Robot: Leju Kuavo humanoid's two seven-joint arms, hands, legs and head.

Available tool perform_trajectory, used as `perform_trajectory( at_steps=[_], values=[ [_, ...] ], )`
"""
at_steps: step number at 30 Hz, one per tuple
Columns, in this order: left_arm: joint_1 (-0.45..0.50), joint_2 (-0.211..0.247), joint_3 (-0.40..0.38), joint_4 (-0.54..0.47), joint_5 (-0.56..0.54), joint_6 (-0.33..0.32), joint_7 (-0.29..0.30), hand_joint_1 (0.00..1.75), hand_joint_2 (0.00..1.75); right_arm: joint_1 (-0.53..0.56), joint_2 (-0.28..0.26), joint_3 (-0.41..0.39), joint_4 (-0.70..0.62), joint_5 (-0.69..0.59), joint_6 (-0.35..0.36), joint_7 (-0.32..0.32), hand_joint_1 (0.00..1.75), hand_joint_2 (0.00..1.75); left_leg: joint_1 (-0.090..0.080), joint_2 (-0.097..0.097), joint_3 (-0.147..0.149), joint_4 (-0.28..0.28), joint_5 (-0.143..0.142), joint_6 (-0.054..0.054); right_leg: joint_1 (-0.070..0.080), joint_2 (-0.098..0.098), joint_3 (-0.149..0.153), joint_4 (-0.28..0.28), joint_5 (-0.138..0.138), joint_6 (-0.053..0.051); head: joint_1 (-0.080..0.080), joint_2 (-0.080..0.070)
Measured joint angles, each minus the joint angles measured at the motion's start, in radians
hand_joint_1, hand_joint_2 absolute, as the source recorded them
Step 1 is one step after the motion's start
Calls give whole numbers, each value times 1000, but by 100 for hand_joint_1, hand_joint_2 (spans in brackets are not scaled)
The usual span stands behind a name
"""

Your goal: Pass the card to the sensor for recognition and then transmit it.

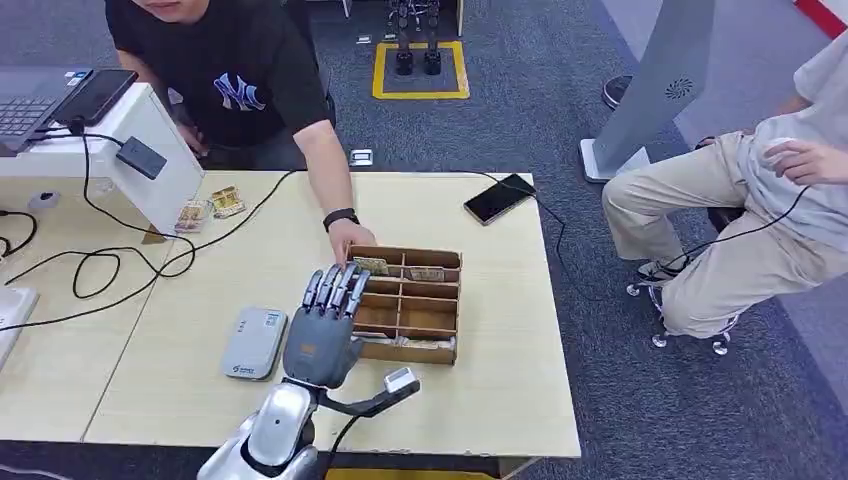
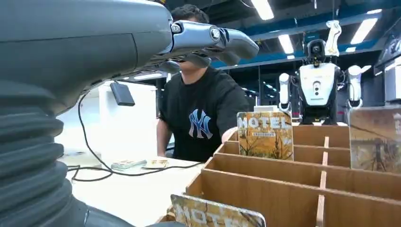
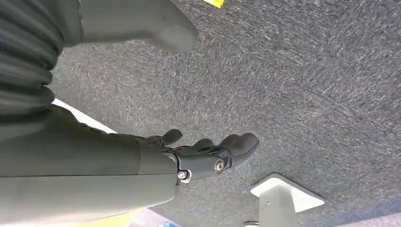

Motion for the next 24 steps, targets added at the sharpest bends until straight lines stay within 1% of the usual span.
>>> perform_trajectory(
  at_steps=[3, 6, 8, 9, 11, 14, 18, 24],
  values=[
    [1, 0, 1, -2, 0, 39, 8, 0, 175, 0, 0, 0, 0, 0, 0, 1, 0, 175, 0, 0, 0, 0, 0, 0, 0, 0, 0, 0, 0, 0, 0, 0],
    [1, 2, 2, -6, 0, 35, 4, 0, 175, 0, 0, 0, 0, -2, 0, 0, 0, 175, 0, 0, 0, 0, 0, 0, 0, 0, 0, 0, 0, 0, 0, 0],
    [1, 2, 3, -6, 0, 9, -33, 0, 175, 0, 0, 0, 2, -11, 0, -7, 0, 175, 0, 0, 0, 0, 0, 0, 0, 0, 0, 0, 0, 0, 0, 0],
    [1, 1, 6, -6, 0, -21, -64, 0, 175, 0, 0, 0, 4, -13, 0, -9, 0, 175, 0, 0, 0, 0, 0, 0, 0, 0, 0, 0, 0, 0, 0, 0],
    [1, 2, 8, -3, 0, -63, -114, 0, 175, -1, -1, 1, 7, -24, 0, -13, 0, 175, 0, 0, 0, 0, 0, 0, 0, 0, 0, 0, 0, 0, 0, 0],
    [0, 5, 8, 13, 5, -111, -164, 0, 175, -1, -2, 1, 10, -37, 0, -17, 0, 175, 0, 0, 0, 0, 0, 0, 0, 0, 0, 0, 0, 0, 0, 0],
    [-5, 8, 8, 35, 10, -149, -190, 0, 175, -1, -2, 2, 11, -42, 0, -14, 0, 175, 0, 0, 0, 0, 0, 0, 0, 0, 0, 0, 0, 0, 0, 0],
    [-18, 14, 8, 64, 18, -197, -209, 0, 175, -1, -2, 6, 11, -41, 0, -13, 0, 175, 0, 0, 0, 0, 0, 0, 0, 0, 0, 0, 0, 0, 0, 0]
  ],
)
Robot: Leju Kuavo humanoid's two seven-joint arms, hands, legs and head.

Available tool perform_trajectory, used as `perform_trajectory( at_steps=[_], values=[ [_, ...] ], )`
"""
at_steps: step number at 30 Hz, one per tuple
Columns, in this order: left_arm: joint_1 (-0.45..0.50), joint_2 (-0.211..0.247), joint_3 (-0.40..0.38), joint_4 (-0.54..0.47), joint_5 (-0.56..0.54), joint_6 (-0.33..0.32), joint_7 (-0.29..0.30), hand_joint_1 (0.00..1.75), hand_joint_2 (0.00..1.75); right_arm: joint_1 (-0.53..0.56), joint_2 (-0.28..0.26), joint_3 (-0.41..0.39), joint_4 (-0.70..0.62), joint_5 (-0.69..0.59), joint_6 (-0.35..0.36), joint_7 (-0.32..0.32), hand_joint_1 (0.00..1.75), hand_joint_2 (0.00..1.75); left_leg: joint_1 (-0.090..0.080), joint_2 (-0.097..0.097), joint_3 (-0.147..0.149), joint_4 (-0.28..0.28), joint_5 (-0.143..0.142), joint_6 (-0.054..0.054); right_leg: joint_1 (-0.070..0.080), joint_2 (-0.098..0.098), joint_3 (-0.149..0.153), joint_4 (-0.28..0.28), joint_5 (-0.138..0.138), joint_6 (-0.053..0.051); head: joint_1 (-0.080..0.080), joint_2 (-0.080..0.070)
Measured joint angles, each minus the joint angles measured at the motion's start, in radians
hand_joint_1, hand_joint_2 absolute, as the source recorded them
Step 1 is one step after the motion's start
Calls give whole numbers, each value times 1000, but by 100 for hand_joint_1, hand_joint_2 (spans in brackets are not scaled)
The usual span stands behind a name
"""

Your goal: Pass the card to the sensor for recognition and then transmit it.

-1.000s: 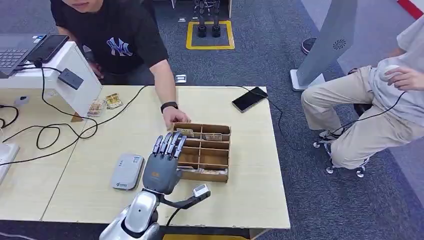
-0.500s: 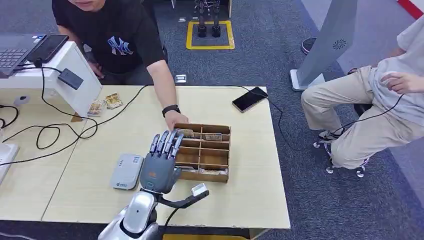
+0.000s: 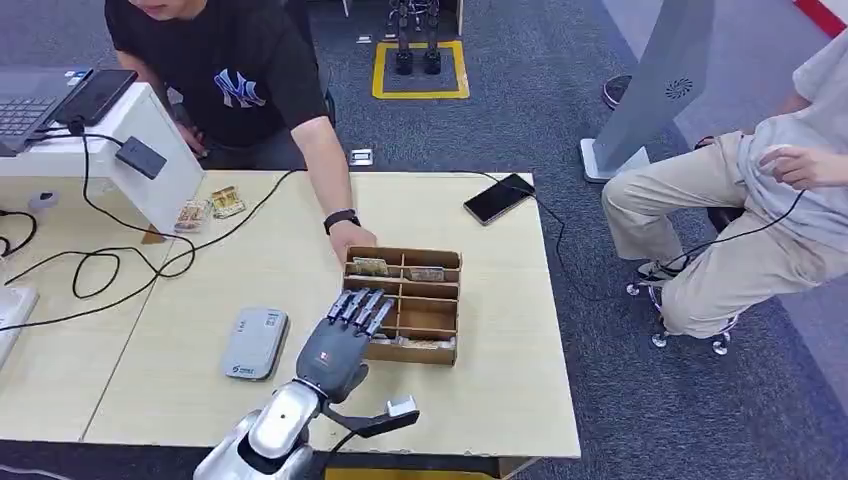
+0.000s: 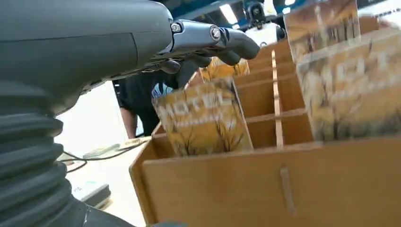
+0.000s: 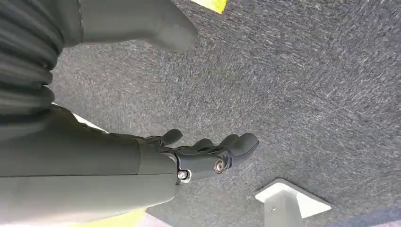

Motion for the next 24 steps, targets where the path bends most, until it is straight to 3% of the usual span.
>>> perform_trajectory(
  at_steps=[5, 6, 7, 8, 24],
  values=[
    [-2, 2, 0, 13, 3, -1, 5, 0, 175, 0, 0, 0, 0, 4, 0, 3, 0, 175, 0, 0, 0, 0, 0, 0, 0, 0, 0, 0, 0, 0, 0, 0],
    [-2, 2, 0, 13, 1, 1, 10, 5, 175, 0, 0, 1, 0, 5, 0, 4, 0, 175, 0, 0, 0, 0, 0, 0, 0, 0, 0, 0, 0, 0, 0, 0],
    [-2, 2, 0, 13, 0, 2, 12, 26, 175, 0, 0, 1, 0, 6, 0, 5, 0, 175, 0, 0, 0, 0, 0, 0, 0, 0, 0, 0, 0, 0, 0, 0],
    [-2, 2, 0, 13, -1, 5, 18, 173, 175, 0, 0, 1, 0, 7, 0, 5, 0, 175, 0, 0, 0, 0, 0, 0, 0, 0, 0, 0, 0, 0, 0, 0],
    [0, 0, 0, 9, 4, 62, 29, 175, 175, 0, 0, 1, 0, 21, 0, 7, 0, 175, 0, 0, 0, 0, 0, 0, 0, 0, 0, 0, 0, 0, 0, 0]
  ],
)
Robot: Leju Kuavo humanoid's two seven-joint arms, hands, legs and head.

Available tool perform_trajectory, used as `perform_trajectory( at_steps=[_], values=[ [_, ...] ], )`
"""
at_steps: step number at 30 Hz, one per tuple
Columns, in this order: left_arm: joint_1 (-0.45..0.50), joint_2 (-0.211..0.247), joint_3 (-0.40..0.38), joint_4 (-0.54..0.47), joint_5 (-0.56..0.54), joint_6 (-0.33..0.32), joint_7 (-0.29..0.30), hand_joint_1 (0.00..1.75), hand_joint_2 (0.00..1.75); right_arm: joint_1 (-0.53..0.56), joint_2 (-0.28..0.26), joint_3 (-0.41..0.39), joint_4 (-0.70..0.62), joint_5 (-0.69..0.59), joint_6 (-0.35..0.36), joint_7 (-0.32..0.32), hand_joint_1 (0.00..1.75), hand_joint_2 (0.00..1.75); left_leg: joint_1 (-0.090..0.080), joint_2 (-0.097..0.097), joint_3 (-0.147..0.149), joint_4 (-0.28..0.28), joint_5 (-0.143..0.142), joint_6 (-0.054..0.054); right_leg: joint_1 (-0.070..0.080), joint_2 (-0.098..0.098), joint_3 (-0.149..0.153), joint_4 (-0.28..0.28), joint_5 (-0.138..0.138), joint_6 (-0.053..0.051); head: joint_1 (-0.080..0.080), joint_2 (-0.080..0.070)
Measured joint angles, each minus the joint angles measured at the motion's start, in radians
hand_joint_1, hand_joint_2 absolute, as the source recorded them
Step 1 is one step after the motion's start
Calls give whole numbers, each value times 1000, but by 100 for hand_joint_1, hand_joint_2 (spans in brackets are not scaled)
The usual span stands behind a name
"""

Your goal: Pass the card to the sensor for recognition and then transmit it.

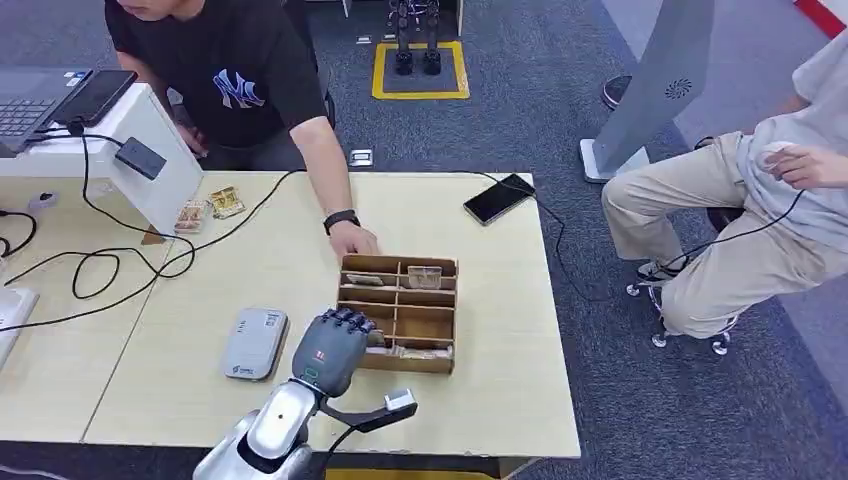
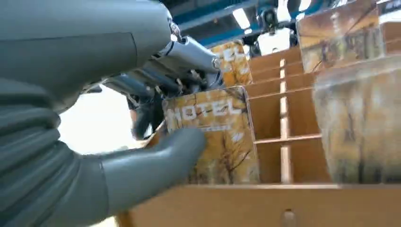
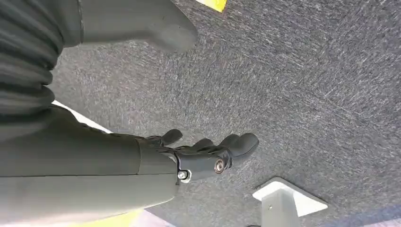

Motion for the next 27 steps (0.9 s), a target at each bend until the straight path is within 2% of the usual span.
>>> perform_trajectory(
  at_steps=[19, 27],
  values=[
    [8, 0, 8, -2, -7, 25, -2, 175, 175, 0, 0, 0, 2, 3, 0, -7, 0, 175, 0, 0, 0, 0, 0, -1, 0, 0, 0, 0, 0, 0, 0, 0],
    [26, 0, 19, -32, 15, 108, -35, 175, 175, 0, -2, 0, 6, 10, 0, -15, 0, 175, 0, 0, 0, 0, 0, -1, 0, 0, 0, 0, 0, 0, 0, 0]
  ],
)
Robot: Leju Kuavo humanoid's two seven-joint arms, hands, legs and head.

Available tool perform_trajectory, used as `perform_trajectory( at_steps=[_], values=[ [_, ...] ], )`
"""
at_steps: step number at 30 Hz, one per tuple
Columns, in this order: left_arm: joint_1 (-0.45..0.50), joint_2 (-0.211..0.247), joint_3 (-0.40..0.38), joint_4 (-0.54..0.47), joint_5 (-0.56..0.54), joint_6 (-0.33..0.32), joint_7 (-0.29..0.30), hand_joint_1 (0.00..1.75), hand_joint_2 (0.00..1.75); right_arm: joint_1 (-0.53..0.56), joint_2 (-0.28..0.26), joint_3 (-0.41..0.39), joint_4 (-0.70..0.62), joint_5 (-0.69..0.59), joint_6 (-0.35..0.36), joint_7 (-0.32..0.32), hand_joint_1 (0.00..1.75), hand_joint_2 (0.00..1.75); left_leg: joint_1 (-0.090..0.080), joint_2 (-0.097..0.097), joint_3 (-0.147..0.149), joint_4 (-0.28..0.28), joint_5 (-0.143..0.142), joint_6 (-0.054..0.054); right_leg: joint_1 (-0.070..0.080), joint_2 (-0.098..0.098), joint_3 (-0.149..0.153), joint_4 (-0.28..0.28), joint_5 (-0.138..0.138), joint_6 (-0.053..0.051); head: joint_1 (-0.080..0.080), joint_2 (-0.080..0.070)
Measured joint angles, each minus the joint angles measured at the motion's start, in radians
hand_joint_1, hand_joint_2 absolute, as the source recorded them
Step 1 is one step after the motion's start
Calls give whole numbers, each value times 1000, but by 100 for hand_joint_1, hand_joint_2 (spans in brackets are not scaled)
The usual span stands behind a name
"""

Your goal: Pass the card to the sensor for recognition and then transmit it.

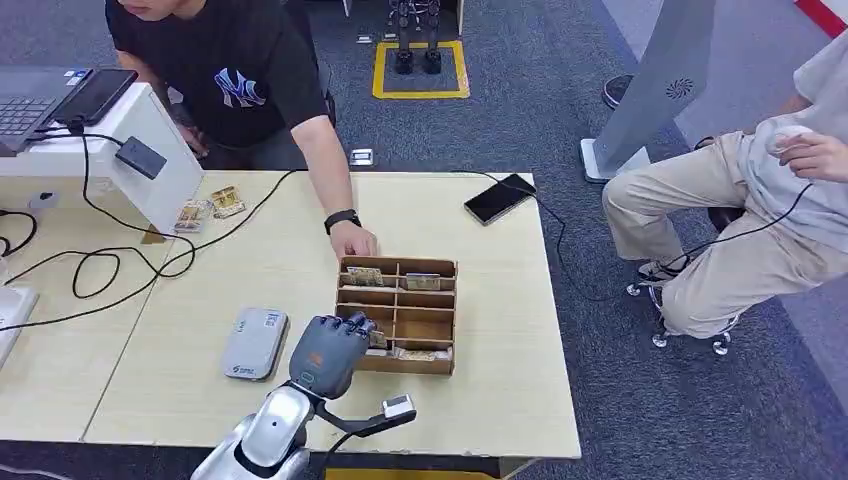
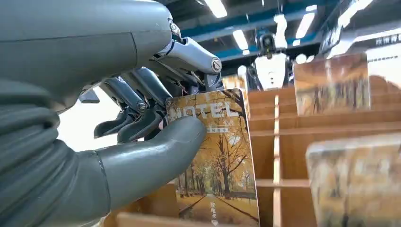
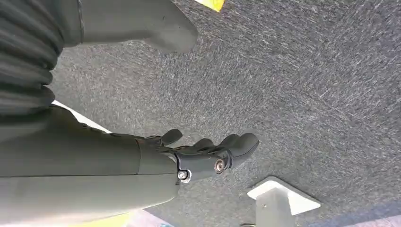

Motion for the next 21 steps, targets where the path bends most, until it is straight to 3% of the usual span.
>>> perform_trajectory(
  at_steps=[8, 21],
  values=[
    [15, -1, 13, -37, 32, 37, -29, 175, 175, 0, -1, 0, 6, 4, 0, -3, 0, 175, 0, 0, 0, 0, 0, 0, 0, 0, 0, 0, 0, 0, 0, 0],
    [25, -1, 26, -48, 42, 29, -37, 175, 175, -1, -2, 0, 9, 20, 0, -6, 0, 175, 0, 0, 0, 0, 0, 0, 0, 0, 0, 0, 0, 0, 0, 0]
  ],
)
